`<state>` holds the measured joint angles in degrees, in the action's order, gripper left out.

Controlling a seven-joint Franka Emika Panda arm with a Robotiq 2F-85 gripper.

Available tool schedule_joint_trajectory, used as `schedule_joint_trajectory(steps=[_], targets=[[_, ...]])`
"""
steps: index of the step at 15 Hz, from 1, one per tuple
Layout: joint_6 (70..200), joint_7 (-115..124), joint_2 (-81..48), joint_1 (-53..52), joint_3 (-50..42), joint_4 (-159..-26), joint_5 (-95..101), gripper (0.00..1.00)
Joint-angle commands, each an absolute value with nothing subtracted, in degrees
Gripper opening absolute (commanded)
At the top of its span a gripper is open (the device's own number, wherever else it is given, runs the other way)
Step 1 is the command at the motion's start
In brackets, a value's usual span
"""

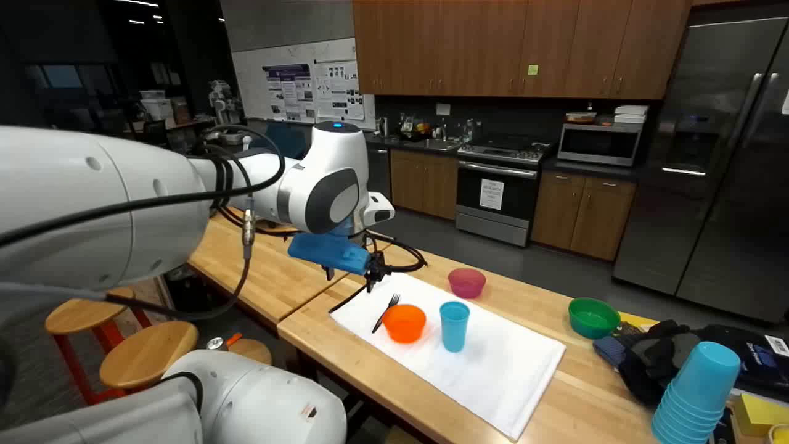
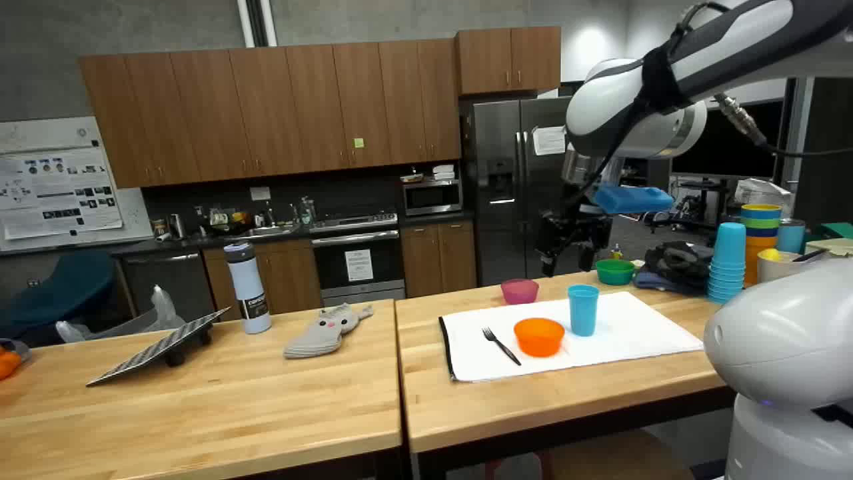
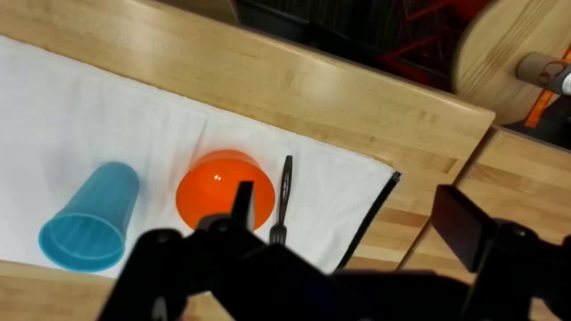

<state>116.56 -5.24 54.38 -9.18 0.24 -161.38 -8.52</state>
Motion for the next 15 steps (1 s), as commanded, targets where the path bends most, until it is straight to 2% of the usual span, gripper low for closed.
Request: schedule_joint_trajectory(steps=[1, 15], targets=[[116.1, -5.5, 54.3, -8.9, 0.5, -162.1, -8.7, 1.0], [116.5, -6.1, 53.9, -8.8, 0.0, -163.0, -8.7, 1.0]])
